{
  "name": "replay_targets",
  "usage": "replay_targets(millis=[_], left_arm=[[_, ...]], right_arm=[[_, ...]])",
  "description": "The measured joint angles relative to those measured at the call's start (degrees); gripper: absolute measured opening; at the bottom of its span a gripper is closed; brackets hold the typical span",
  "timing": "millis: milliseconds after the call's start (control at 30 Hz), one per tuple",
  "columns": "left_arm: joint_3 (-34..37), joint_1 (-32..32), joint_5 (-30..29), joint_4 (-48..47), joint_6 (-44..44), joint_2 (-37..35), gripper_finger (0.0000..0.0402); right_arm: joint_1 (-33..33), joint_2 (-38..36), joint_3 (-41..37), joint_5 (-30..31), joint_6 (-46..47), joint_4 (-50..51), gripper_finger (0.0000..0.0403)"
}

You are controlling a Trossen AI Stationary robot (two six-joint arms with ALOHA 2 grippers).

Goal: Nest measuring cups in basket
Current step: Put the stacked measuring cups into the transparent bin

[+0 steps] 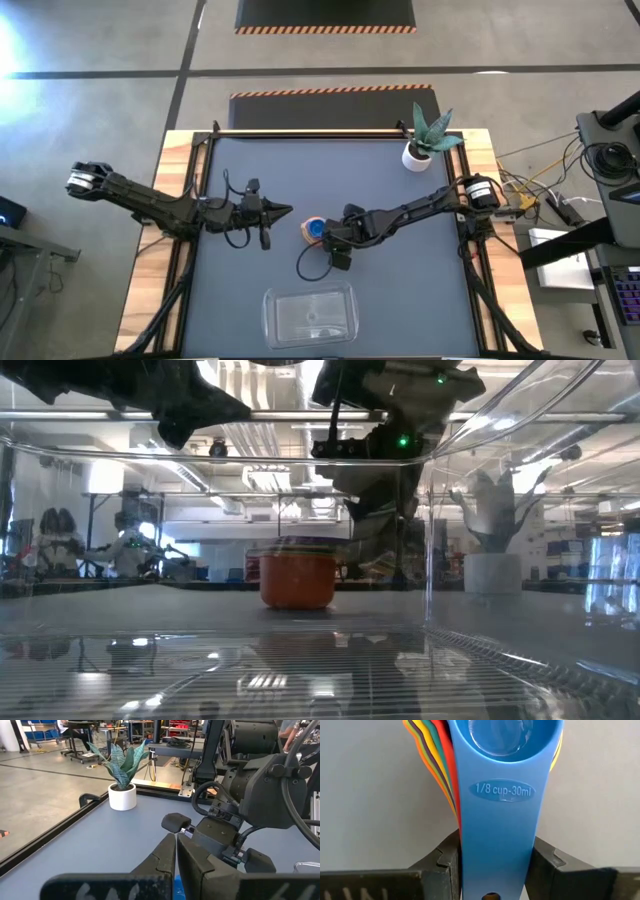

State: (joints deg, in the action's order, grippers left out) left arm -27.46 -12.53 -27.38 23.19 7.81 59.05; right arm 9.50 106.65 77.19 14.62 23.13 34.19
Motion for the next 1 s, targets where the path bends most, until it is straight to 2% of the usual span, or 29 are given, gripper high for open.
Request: replay_targets(millis=[333,600,1000], left_arm=[[0.0,0.0,0.0,-0.3,0.1,0.0,0.0000],[0.0,0.0,-0.1,-0.9,0.0,0.0,0.0000],[0.0,0.0,-0.6,-0.8,0.0,-0.1,0.0000]], right_arm=[[0.1,-0.5,0.0,-1.7,2.3,0.5,0.0135],[0.8,-5.0,0.0,-2.8,2.4,0.5,0.0135],[6.7,-10.8,0.0,-1.2,4.0,0.3,0.0134]])
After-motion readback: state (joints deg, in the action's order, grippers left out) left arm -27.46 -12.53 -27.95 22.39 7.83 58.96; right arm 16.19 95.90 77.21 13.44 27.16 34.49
